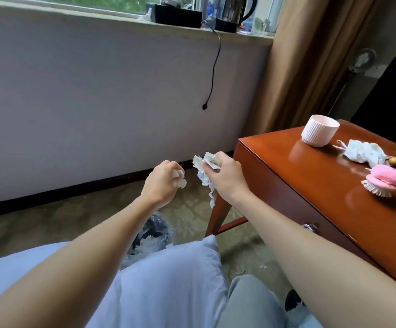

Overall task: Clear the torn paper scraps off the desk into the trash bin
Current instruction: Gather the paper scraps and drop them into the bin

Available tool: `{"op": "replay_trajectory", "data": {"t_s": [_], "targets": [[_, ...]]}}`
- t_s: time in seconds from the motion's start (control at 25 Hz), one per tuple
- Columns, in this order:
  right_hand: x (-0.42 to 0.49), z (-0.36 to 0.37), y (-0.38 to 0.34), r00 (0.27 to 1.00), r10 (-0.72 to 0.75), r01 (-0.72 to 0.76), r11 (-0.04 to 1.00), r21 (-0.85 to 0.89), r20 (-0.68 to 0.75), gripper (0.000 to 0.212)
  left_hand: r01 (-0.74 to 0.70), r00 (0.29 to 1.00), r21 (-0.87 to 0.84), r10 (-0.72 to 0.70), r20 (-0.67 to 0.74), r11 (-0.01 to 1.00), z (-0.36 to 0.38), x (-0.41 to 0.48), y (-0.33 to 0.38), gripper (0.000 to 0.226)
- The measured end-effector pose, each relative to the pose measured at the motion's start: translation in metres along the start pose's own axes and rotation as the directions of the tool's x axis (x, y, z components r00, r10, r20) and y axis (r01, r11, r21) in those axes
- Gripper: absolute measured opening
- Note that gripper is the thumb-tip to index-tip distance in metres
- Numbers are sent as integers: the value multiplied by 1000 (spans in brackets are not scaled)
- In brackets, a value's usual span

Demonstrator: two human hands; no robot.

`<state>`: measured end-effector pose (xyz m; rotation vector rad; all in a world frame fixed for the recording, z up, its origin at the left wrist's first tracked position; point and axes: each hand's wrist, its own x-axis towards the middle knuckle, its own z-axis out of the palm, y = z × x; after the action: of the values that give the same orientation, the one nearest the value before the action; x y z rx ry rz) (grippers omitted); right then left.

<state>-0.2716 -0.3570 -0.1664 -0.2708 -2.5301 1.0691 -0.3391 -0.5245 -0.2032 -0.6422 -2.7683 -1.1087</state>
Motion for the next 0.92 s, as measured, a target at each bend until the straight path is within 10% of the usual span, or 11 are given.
{"op": "replay_trajectory", "data": {"t_s": [0.92], "targets": [[4,263,88,929,231,-272,956,107,289,24,400,916,-110,-401,10,910,101,-24,-227,19]]}}
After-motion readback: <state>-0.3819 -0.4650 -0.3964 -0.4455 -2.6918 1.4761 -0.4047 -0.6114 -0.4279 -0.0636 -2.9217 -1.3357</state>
